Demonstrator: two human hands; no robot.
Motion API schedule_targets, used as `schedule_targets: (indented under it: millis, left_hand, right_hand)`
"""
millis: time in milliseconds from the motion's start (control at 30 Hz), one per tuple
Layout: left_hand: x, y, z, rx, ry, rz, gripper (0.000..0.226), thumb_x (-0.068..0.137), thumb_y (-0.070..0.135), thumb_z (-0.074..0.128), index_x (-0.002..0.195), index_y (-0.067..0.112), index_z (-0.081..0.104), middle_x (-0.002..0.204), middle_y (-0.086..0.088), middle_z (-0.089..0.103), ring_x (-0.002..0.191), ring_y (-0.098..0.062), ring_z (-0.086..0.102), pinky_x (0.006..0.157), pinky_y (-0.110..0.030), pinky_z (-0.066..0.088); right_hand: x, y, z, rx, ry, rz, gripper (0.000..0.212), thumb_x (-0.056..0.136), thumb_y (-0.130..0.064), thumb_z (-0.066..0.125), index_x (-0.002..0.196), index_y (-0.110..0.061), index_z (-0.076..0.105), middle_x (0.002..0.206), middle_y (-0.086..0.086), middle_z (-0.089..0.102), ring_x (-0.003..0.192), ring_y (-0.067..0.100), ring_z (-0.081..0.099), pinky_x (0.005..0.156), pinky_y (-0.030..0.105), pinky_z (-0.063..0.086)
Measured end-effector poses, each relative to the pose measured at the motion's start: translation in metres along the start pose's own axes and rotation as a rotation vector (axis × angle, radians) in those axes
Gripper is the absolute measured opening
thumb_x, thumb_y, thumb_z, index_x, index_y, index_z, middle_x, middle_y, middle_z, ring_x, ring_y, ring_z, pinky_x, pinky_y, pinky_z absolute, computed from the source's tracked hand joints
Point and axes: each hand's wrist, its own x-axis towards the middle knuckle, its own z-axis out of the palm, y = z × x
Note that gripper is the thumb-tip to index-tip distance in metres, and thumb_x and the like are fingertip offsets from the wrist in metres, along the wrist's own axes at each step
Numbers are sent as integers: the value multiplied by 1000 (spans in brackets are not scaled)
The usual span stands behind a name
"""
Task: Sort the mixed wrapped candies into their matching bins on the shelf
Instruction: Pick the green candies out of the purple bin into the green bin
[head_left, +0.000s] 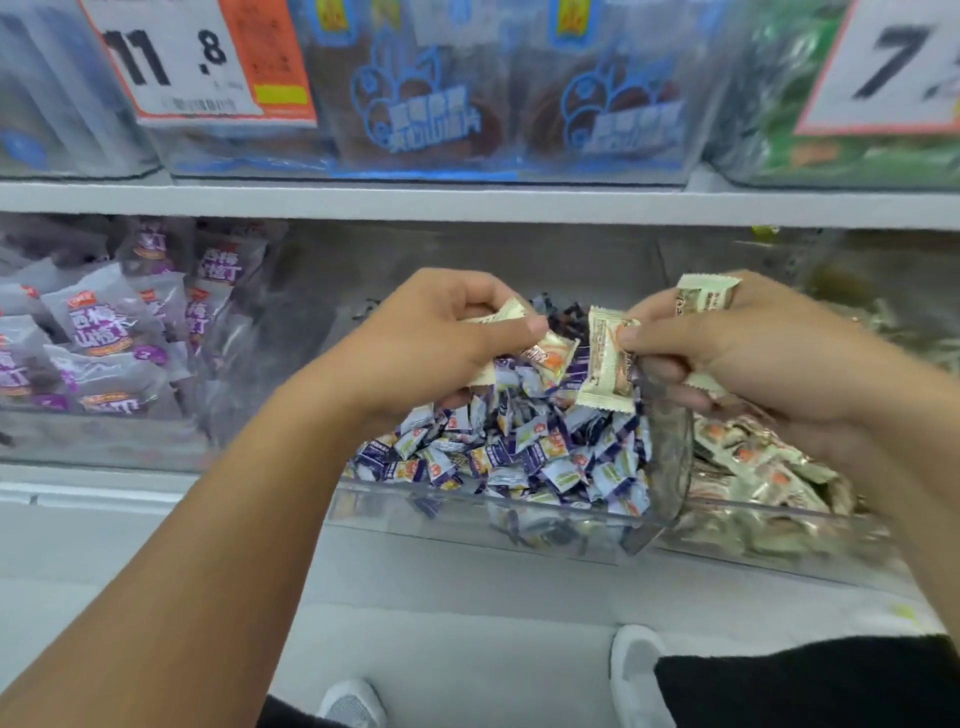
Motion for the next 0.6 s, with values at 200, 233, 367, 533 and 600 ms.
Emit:
schedule_targets:
  millis: [200,233,367,533,600]
  left_hand:
    - [26,34,82,11,-1,122,13,89,29,72,86,16,72,79,1,69,41,-12,45,41,-26,45]
    - [30,37,93,31,11,142,13,89,29,72,86,16,72,80,3,69,39,-13,46,42,-26,45]
    - [42,41,125,104,-29,174,9,90,27,71,90,18,69,94,4,70,42,-15,52,45,-29,51]
    - [52,51,149,101,-20,250,7,92,15,67,89,21,70,102,8,67,39,-11,49,44,-32,54]
    - [61,56,158,128,38,295,9,91,16,68,87,23,71,102,11,68,39,-9,52,46,-36,58]
  right_hand:
    - [-11,30,-69,152,96,198,21,92,-17,63,73,-14,54,60,3,46,50,13,45,32,16,24]
    - [-13,35,-77,118,103,215,23,92,-19,65,72,-14,54,60,3,47,52,14,46,33,17,26]
    - [-28,57,-104,55,214,276,22,92,-21,68,73,-14,58,60,4,50,49,14,50,41,21,27]
    - [-38,72,-124,47,349,262,17,88,-25,73,88,-9,69,59,4,55,47,15,50,48,27,34]
    - [-37,78,-128,-21,386,244,21,90,-25,72,77,-9,67,55,3,57,46,14,51,45,22,37]
